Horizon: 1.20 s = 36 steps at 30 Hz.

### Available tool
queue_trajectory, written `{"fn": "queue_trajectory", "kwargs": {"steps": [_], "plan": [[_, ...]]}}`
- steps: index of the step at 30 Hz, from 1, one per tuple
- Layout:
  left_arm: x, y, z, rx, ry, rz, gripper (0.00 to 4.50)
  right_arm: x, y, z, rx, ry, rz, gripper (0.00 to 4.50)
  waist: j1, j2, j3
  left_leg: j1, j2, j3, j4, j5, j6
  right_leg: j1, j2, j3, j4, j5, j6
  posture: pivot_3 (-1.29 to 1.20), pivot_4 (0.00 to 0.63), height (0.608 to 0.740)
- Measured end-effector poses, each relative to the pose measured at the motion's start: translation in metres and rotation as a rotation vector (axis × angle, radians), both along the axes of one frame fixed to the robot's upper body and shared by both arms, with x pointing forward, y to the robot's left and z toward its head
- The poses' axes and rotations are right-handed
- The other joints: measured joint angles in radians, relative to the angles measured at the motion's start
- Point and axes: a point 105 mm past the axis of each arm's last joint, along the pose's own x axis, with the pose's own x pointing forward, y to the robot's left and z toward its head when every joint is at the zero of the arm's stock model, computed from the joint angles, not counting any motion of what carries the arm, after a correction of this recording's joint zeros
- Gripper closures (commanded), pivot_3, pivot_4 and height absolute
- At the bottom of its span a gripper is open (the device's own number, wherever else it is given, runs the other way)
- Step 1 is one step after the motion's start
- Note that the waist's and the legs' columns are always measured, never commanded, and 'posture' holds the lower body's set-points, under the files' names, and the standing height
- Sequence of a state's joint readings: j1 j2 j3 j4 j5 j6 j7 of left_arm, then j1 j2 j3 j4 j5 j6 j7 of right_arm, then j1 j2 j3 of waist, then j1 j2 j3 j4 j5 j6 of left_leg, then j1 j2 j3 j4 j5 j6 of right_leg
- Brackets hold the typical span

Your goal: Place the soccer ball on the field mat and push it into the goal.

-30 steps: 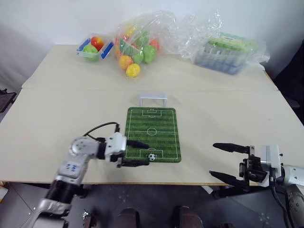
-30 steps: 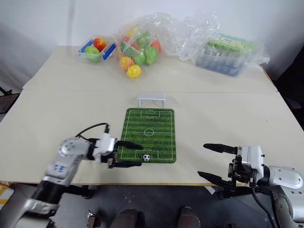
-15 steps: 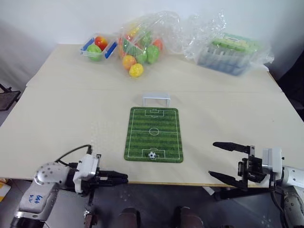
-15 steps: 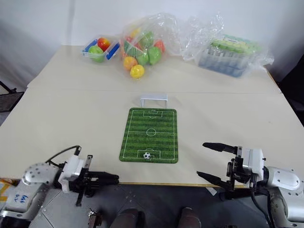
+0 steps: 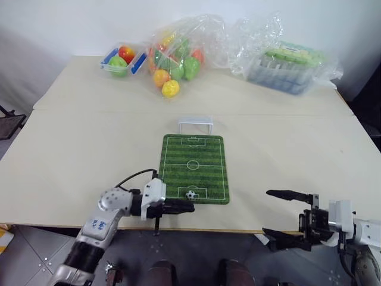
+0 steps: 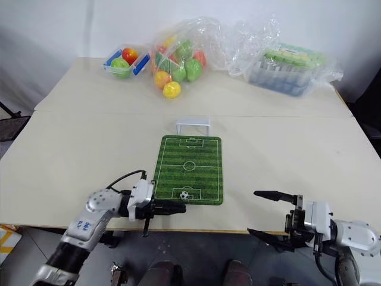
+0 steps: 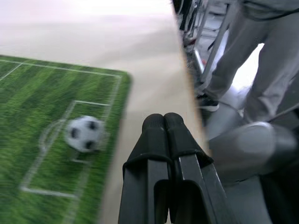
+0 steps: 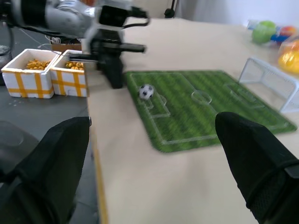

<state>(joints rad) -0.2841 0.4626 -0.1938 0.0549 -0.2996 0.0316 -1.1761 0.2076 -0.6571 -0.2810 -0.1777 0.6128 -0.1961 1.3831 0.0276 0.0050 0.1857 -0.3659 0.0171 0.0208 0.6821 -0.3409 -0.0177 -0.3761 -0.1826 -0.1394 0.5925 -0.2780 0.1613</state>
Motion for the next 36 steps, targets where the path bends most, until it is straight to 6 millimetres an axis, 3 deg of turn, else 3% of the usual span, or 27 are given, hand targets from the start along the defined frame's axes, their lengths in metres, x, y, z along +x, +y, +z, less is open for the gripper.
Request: {"fn": "queue_trajectory", "kwargs": {"steps": [7,11,16,18,20,24,28,32,36], "plan": [[0.043,-0.015,0.009,-0.043,-0.041,0.095,4.48,0.002,-0.005,0.002,0.059,-0.006,-0.141,0.0,0.002,0.0,0.0,0.0,0.0,0.001,0.001,0.0,0.0,0.0,0.0,0.001,0.0,0.0,0.001,0.0,0.15,0.74],[0.078,-0.02,0.031,-0.084,-0.131,0.197,4.48,0.011,-0.013,0.004,0.115,-0.028,-0.309,0.0,0.005,-0.001,0.0,0.0,-0.001,0.001,0.001,0.0,0.001,0.0,0.0,0.002,-0.001,0.001,0.001,0.0,0.15,0.74],[0.121,-0.011,0.068,-0.161,-0.263,0.343,4.48,0.032,-0.034,0.012,0.265,-0.143,-0.67,0.0,-0.002,-0.003,0.0,-0.002,-0.001,0.002,0.0,0.0,0.001,-0.002,0.0,0.002,-0.001,0.002,0.002,0.0,0.15,0.74],[0.12,-0.007,0.085,-0.211,-0.32,0.323,4.48,0.034,-0.035,0.011,0.264,-0.15,-0.709,0.0,-0.006,-0.001,0.0,0.0,-0.001,0.004,-0.001,-0.001,0.002,-0.002,0.0,0.004,-0.002,0.002,0.002,0.0,0.15,0.74],[0.111,0.008,0.084,-0.219,-0.335,0.3,4.48,0.033,-0.032,0.013,0.259,-0.156,-0.707,0.0,-0.015,-0.001,-0.001,0.0,-0.001,0.005,-0.003,-0.001,0.002,-0.003,0.0,0.005,-0.002,0.002,0.002,0.0,0.15,0.74],[0.089,0.064,0.066,-0.162,-0.295,0.365,4.48,0.033,-0.03,0.015,0.251,-0.161,-0.684,0.0,-0.033,-0.001,-0.001,-0.001,0.0,0.006,-0.004,-0.001,0.002,-0.006,0.001,0.006,-0.002,0.002,0.002,0.0,0.15,0.74],[0.066,0.116,0.076,-0.147,-0.283,0.481,4.48,0.037,-0.032,0.024,0.234,-0.189,-0.642,0.0,-0.023,-0.001,0.0,-0.001,0.0,0.005,0.0,-0.001,0.003,-0.004,0.0,0.007,-0.001,0.002,0.002,0.0,0.15,0.74],[0.029,0.185,0.045,-0.011,-0.157,0.72,4.48,0.037,-0.041,0.024,0.164,-0.17,-0.563,0.0,-0.03,0.0,0.001,0.007,0.001,0.008,-0.005,-0.003,0.004,0.0,0.001,0.01,-0.002,0.002,0.002,0.0,0.15,0.74],[0.019,0.208,0.041,-0.005,-0.146,0.859,4.48,0.044,-0.044,0.026,0.181,-0.162,-0.519,0.0,-0.009,0.0,0.001,0.007,0.001,0.008,-0.002,-0.003,0.004,0.0,0.0,0.01,-0.001,0.002,0.002,0.0,0.15,0.74]]}}
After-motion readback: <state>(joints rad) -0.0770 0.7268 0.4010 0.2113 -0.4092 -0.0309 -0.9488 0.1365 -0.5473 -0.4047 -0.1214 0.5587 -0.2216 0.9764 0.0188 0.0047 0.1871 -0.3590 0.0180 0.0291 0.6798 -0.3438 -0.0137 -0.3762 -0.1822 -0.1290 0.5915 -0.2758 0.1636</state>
